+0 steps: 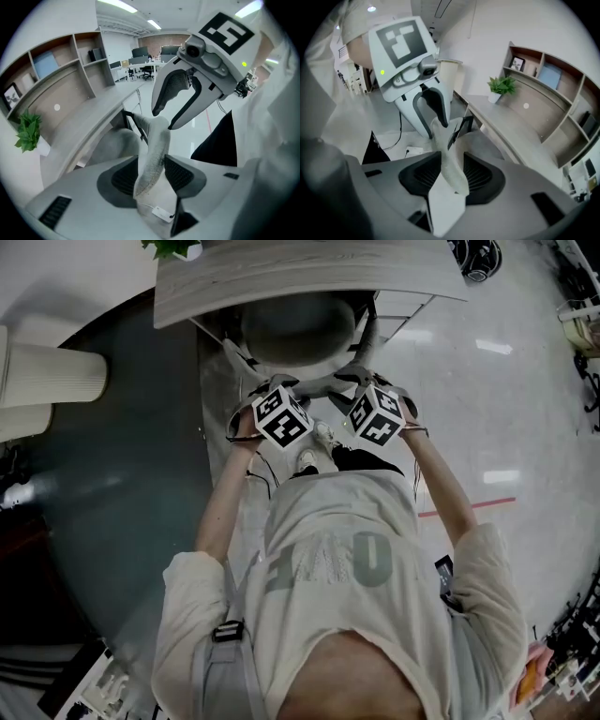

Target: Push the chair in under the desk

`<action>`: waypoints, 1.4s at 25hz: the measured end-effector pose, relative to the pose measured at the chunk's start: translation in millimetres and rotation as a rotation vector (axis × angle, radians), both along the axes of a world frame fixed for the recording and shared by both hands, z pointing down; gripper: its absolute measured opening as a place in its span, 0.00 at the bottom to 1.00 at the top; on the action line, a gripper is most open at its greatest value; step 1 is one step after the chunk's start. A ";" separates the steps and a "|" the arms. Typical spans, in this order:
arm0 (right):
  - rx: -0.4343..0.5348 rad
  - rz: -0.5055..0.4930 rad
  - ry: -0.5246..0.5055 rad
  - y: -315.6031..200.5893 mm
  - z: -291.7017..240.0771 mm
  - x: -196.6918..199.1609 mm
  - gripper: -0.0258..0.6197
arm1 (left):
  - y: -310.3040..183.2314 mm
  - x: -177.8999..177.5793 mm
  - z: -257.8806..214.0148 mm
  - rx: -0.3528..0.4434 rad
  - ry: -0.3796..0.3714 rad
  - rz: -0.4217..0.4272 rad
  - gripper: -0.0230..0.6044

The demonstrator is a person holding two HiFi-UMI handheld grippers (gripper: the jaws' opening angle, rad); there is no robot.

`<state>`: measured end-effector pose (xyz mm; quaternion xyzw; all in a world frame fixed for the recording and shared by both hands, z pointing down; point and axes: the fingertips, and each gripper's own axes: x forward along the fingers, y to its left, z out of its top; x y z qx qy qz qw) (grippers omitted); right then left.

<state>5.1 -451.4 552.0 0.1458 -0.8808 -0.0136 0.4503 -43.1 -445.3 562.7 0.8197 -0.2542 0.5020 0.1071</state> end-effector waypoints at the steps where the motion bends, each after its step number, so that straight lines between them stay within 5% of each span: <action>1: 0.004 0.014 -0.033 -4.8 -13.6 -1.2 0.28 | -3.3 -0.8 -10.3 0.019 0.027 -0.017 0.33; 5: 0.098 0.093 -0.159 -35.7 -75.4 -9.2 0.27 | -29.2 -5.4 -66.2 0.115 0.168 -0.111 0.33; 8: 0.221 0.185 -0.283 -58.8 -134.5 -16.3 0.16 | -50.5 -10.2 -121.3 0.235 0.280 -0.178 0.30; 16: 0.470 0.363 -0.697 -67.3 -286.4 -11.5 0.09 | -60.2 -34.0 -270.6 0.681 0.589 -0.395 0.08; 20: 0.549 0.425 -0.770 -53.2 -310.1 -0.4 0.09 | -50.1 -51.1 -298.0 0.840 0.642 -0.511 0.06; 25: 0.562 0.485 -0.782 -46.2 -306.0 1.0 0.07 | -41.0 -62.8 -304.1 0.883 0.735 -0.600 0.06; 35: 0.524 0.499 -0.756 -50.0 -291.2 3.6 0.07 | -35.4 -64.7 -305.8 0.912 0.710 -0.626 0.06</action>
